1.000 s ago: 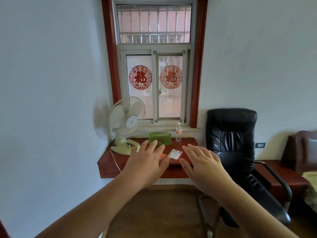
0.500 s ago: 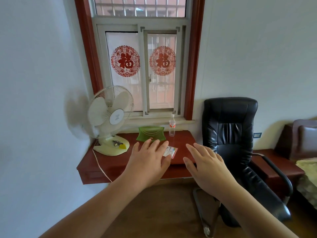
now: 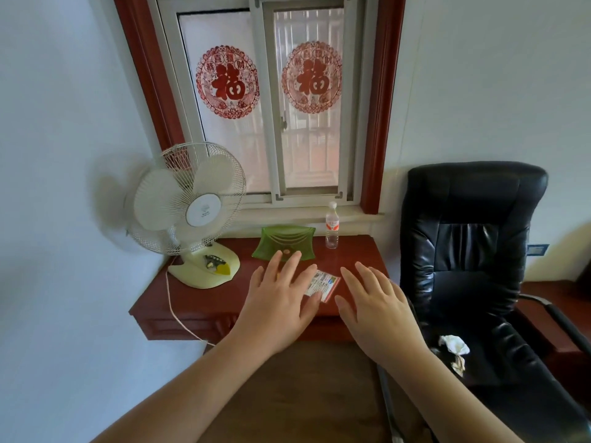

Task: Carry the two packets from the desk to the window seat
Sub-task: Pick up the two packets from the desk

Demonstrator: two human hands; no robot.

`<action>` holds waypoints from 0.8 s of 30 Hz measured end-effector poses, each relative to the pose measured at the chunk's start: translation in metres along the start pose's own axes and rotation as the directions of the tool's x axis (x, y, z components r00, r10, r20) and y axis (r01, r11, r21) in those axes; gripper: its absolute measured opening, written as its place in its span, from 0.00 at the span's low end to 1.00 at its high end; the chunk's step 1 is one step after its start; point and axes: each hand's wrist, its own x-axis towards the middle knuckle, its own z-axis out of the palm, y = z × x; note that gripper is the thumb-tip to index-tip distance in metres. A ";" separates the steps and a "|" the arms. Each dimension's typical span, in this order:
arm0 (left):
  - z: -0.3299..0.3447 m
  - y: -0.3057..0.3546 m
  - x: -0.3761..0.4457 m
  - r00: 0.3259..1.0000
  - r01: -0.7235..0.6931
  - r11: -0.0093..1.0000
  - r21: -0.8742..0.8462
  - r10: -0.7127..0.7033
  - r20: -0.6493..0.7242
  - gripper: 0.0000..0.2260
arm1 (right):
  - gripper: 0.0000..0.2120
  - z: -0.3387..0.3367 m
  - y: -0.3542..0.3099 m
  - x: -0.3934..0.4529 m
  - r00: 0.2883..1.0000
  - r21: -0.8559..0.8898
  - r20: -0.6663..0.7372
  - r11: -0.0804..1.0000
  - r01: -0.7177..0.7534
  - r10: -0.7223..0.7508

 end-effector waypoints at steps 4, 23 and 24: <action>0.035 -0.010 0.030 0.999 0.025 1.000 0.016 -0.026 0.040 0.26 | 0.27 0.027 0.019 0.034 0.999 0.002 0.021 0.999 0.032 -0.032; 0.201 -0.146 0.145 0.979 0.045 0.993 -0.108 -0.022 0.205 0.27 | 0.28 0.202 0.020 0.190 0.956 0.005 0.285 0.998 -0.069 0.065; 0.210 -0.151 0.150 0.975 0.044 0.992 -0.117 -0.017 0.223 0.27 | 0.28 0.211 0.021 0.195 0.950 0.006 0.302 0.996 -0.086 0.080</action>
